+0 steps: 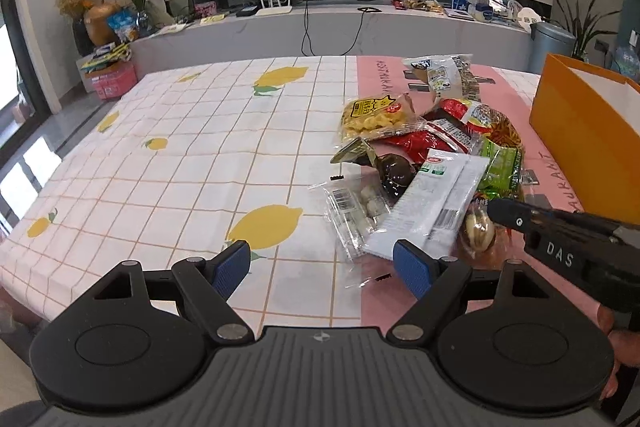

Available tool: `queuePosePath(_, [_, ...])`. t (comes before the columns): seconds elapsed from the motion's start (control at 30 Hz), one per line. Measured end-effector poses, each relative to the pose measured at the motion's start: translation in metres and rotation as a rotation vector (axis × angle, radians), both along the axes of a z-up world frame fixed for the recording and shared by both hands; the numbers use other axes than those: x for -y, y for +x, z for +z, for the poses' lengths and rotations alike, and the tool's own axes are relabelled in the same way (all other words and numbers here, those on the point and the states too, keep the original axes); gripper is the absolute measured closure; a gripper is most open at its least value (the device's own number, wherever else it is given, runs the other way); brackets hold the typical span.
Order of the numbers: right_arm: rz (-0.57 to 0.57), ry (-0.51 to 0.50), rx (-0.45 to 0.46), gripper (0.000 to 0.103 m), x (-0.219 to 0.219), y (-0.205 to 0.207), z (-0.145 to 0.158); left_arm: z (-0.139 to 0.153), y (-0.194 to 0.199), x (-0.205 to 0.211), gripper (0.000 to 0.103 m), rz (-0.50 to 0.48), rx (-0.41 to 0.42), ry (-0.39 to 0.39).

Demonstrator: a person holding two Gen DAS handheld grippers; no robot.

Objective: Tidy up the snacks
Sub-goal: 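Reach the right gripper to the white wrapped snack bar and grasp it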

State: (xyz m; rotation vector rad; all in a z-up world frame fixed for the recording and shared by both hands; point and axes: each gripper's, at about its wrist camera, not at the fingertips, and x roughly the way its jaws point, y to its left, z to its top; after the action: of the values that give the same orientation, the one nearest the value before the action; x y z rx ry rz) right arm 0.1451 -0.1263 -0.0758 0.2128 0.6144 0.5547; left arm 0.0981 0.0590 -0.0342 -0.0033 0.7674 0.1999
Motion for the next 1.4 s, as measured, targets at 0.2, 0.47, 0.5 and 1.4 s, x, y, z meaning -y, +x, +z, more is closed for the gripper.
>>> queuePosePath(0.2, [0.01,0.049,0.02,0.103,0.002,-0.002,0.011,0.0,0.0,0.001,0.008,-0.013,-0.005,0.013])
queuePosePath(0.47, [-0.03,0.066,0.052,0.103,0.021,-0.011,0.048,0.0,0.0,-0.002,0.008,0.003,-0.012,-0.003])
queuePosePath(0.5, [-0.035,0.064,0.049,0.103,0.024,-0.012,0.051,0.0,0.0,-0.003,0.008,0.002,-0.014,-0.004])
queuePosePath(1.4, [-0.285,0.7,-0.532,0.052,0.003,-0.002,-0.047,0.008,0.001,-0.032,0.008,0.139,-0.01,-0.15])
